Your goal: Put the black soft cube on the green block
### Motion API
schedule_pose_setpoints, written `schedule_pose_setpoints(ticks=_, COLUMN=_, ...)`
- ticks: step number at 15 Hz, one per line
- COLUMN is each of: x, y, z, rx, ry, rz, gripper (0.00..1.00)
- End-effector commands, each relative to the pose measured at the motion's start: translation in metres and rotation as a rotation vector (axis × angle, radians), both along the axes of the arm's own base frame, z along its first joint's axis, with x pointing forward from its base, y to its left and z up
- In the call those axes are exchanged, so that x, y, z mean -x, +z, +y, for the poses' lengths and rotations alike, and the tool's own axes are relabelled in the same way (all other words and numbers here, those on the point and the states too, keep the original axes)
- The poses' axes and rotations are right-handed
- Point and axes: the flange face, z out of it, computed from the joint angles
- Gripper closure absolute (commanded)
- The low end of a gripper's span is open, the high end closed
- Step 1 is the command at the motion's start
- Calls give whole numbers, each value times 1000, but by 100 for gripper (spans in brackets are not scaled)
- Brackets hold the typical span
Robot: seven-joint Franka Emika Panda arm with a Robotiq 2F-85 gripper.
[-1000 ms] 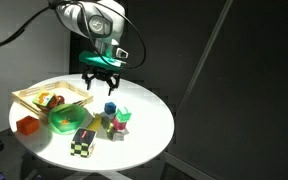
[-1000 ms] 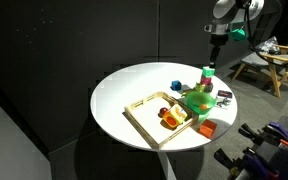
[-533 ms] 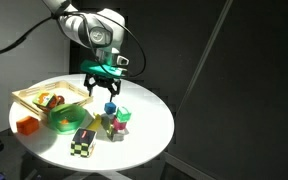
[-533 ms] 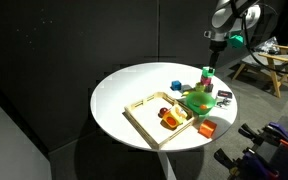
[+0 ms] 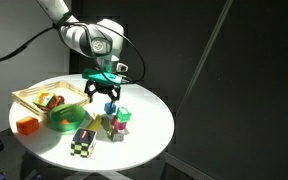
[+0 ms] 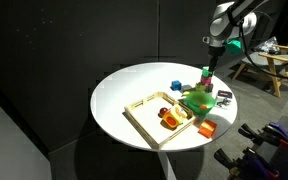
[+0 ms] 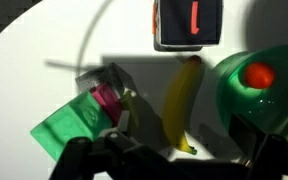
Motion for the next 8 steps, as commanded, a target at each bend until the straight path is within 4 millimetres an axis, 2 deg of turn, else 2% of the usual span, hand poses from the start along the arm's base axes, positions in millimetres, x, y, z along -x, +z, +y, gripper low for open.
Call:
schedule_pose_setpoints(ticks=1, x=-6, y=-5, z=2, rx=19, ry=10, rz=-10, gripper=0)
schedule_pose_setpoints(ticks=8, x=-17, y=-23, z=15, rx=14, ry=15, rz=-3, gripper=0)
